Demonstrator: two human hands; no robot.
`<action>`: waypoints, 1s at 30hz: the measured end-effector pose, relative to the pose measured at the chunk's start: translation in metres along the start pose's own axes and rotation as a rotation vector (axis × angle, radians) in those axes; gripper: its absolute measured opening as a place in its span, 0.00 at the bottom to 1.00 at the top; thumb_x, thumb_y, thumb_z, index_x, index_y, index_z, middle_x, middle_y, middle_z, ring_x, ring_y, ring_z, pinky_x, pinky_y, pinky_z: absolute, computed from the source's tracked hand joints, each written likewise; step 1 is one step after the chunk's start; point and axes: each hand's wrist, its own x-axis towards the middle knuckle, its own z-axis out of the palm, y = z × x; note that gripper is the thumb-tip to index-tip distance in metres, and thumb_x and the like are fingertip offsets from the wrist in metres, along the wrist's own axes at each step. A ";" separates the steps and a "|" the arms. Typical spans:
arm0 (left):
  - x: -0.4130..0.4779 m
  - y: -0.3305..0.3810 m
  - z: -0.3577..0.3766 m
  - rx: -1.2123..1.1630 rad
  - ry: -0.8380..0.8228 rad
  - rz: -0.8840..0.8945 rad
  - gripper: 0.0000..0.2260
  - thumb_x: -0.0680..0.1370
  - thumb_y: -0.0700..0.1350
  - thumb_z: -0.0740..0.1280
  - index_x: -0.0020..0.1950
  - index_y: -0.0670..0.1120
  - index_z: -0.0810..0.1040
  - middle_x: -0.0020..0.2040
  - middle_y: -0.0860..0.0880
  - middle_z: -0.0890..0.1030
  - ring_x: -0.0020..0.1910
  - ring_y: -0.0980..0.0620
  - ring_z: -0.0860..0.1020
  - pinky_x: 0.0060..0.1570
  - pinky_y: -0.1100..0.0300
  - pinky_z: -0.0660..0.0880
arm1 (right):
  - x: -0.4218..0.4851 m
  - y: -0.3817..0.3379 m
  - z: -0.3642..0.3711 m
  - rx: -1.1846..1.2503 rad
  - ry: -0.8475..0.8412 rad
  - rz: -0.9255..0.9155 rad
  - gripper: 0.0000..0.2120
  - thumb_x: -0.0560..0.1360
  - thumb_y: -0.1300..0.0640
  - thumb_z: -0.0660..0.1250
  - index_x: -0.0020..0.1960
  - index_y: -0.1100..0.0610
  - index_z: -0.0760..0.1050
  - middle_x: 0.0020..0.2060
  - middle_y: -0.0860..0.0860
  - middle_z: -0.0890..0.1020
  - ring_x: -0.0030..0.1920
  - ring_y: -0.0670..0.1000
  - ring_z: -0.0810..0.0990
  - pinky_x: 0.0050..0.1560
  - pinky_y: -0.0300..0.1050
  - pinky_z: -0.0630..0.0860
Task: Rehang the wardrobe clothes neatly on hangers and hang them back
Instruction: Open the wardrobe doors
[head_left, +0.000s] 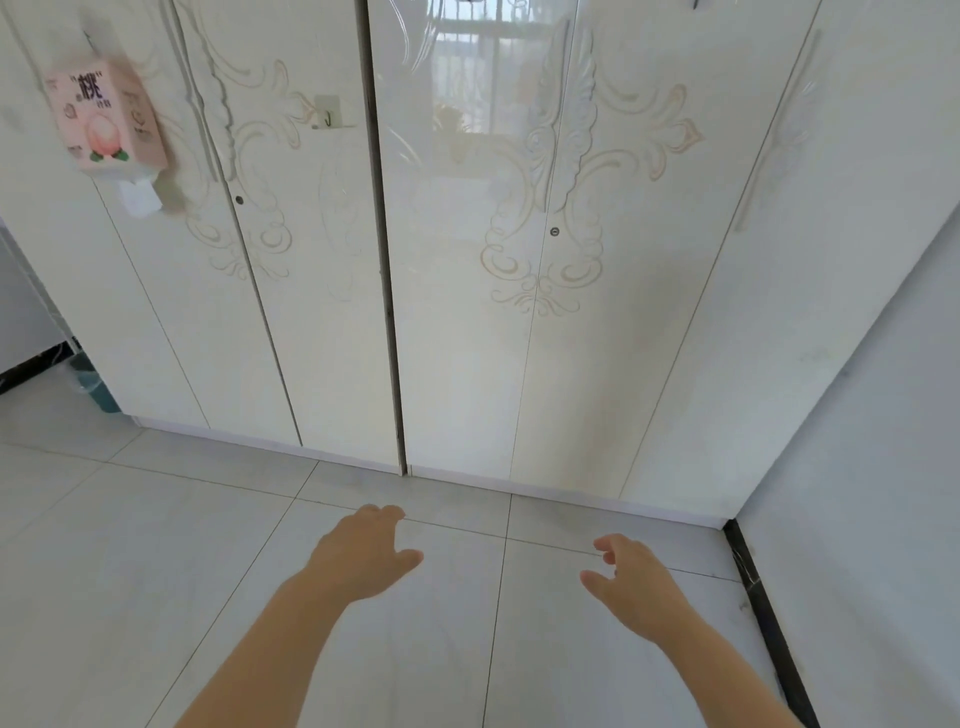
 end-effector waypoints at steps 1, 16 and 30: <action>0.018 0.003 -0.008 0.006 0.004 -0.001 0.26 0.77 0.57 0.60 0.73 0.51 0.58 0.71 0.50 0.63 0.68 0.51 0.65 0.64 0.56 0.65 | 0.019 -0.006 -0.006 -0.006 -0.002 -0.007 0.23 0.76 0.49 0.64 0.68 0.54 0.65 0.63 0.51 0.71 0.61 0.48 0.73 0.58 0.39 0.68; 0.275 0.015 -0.098 0.071 -0.026 0.160 0.27 0.78 0.56 0.60 0.73 0.49 0.58 0.70 0.49 0.64 0.68 0.50 0.66 0.65 0.54 0.65 | 0.242 -0.076 -0.055 0.009 0.081 0.081 0.23 0.76 0.50 0.63 0.69 0.54 0.64 0.63 0.51 0.70 0.59 0.49 0.72 0.56 0.38 0.67; 0.463 0.030 -0.179 0.183 -0.063 0.380 0.26 0.78 0.57 0.58 0.73 0.50 0.58 0.69 0.49 0.65 0.67 0.50 0.66 0.64 0.54 0.67 | 0.375 -0.136 -0.068 0.054 0.178 0.254 0.21 0.76 0.50 0.62 0.68 0.52 0.64 0.62 0.50 0.70 0.50 0.44 0.70 0.52 0.35 0.66</action>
